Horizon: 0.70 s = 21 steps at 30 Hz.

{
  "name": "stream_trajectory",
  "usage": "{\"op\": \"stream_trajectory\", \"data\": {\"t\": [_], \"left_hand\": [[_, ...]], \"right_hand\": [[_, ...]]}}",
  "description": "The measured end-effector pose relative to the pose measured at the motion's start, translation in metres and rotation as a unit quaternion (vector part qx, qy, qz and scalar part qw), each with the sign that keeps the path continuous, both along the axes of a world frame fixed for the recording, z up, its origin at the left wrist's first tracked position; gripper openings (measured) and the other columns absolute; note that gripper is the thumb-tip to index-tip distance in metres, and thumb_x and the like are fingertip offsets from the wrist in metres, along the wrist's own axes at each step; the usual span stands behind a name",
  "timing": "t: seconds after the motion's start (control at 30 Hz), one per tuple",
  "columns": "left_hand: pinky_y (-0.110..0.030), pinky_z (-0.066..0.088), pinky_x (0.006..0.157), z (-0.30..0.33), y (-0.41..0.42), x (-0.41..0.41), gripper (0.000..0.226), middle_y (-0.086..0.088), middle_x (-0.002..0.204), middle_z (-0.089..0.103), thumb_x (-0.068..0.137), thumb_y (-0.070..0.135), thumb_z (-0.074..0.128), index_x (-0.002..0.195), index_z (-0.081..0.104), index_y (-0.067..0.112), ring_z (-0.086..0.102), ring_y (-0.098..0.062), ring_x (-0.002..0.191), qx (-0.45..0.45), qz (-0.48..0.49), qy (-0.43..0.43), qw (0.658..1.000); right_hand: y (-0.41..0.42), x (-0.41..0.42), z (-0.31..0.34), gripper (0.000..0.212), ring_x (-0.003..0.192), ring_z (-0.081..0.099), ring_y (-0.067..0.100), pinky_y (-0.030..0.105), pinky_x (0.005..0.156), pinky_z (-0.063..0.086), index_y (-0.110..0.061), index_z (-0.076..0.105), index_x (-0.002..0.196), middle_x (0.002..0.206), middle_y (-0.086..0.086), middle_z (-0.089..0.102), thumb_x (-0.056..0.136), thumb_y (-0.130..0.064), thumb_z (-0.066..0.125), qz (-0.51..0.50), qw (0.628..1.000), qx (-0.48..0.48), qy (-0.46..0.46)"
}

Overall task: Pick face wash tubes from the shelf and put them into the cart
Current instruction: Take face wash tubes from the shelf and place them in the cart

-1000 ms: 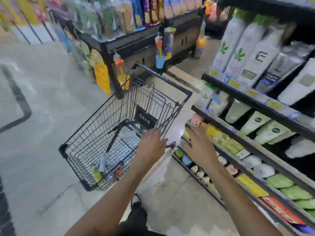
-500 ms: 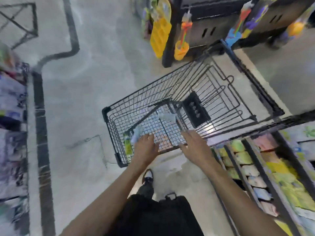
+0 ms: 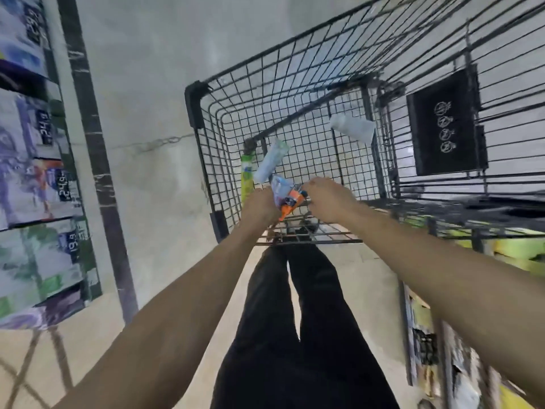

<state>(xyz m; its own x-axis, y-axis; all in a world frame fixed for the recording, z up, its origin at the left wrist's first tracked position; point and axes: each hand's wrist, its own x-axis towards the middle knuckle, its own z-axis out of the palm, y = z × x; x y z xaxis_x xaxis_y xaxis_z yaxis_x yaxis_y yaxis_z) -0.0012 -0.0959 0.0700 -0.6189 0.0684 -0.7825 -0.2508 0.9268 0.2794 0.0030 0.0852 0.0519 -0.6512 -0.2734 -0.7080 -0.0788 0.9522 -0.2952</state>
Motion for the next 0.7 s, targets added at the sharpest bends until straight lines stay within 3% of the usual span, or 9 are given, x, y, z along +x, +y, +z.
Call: {"op": "stream_trajectory", "data": {"t": [0.1,0.2,0.27,0.4,0.6,0.7], "left_hand": [[-0.034,0.04,0.072,-0.041,0.003,-0.007,0.016,-0.008,0.093,0.052,0.101,0.027,0.06,0.097,0.054,0.013,0.054,-0.025,0.086,-0.025,0.026,-0.03,0.999],[-0.033,0.038,0.075,-0.085,-0.001,-0.003,0.032,-0.006,0.098,0.051,0.102,0.037,0.059,0.115,0.06,0.007,0.046,-0.022,0.087,-0.024,0.052,-0.037,0.998],[-0.032,0.035,0.072,-0.104,-0.003,0.005,0.04,-0.006,0.105,0.062,0.101,0.043,0.059,0.12,0.06,0.008,0.051,-0.021,0.087,-0.004,0.058,-0.043,0.997],[-0.033,0.035,0.073,-0.123,-0.003,0.014,0.05,-0.018,0.12,0.065,0.097,0.036,0.067,0.131,0.049,0.004,0.063,-0.033,0.104,0.012,0.112,-0.052,0.992],[-0.033,0.045,0.073,-0.133,-0.007,0.003,0.04,-0.012,0.106,0.069,0.09,0.046,0.069,0.109,0.058,0.013,0.065,-0.033,0.096,-0.013,0.135,-0.058,0.989],[-0.037,0.056,0.073,-0.108,-0.004,-0.009,0.014,-0.012,0.097,0.073,0.086,0.025,0.073,0.083,0.064,0.014,0.067,-0.029,0.085,0.043,0.214,-0.098,0.971]], "right_hand": [[-0.008,-0.004,-0.055,0.051,0.118,0.055,0.033,0.045,0.085,0.056,-0.022,0.055,0.138,0.126,0.011,0.054,0.089,-0.01,0.062,0.069,0.998,0.004,0.001],[-0.015,-0.001,-0.091,0.054,0.12,0.051,0.032,0.045,0.079,0.054,-0.018,0.055,0.138,0.128,0.011,0.051,0.086,-0.006,0.065,0.14,0.99,0.014,0.03],[-0.017,0.002,-0.107,0.059,0.122,0.051,0.033,0.046,0.082,0.054,-0.019,0.052,0.14,0.134,0.012,0.049,0.086,-0.007,0.068,0.147,0.989,0.009,0.03],[-0.017,0.002,-0.133,0.055,0.112,0.053,0.033,0.045,0.077,0.054,-0.023,0.052,0.139,0.13,0.01,0.046,0.088,-0.007,0.066,0.138,0.989,-0.012,0.055],[-0.006,-0.009,-0.121,0.044,0.105,0.055,0.032,0.042,0.076,0.05,-0.033,0.056,0.135,0.117,0.007,0.053,0.095,-0.018,0.065,0.087,0.995,-0.028,0.031],[0.013,-0.015,-0.09,0.035,0.099,0.06,0.029,0.039,0.073,0.051,-0.034,0.062,0.126,0.105,0.003,0.057,0.092,-0.03,0.07,0.023,1.0,-0.014,0.01]]}}
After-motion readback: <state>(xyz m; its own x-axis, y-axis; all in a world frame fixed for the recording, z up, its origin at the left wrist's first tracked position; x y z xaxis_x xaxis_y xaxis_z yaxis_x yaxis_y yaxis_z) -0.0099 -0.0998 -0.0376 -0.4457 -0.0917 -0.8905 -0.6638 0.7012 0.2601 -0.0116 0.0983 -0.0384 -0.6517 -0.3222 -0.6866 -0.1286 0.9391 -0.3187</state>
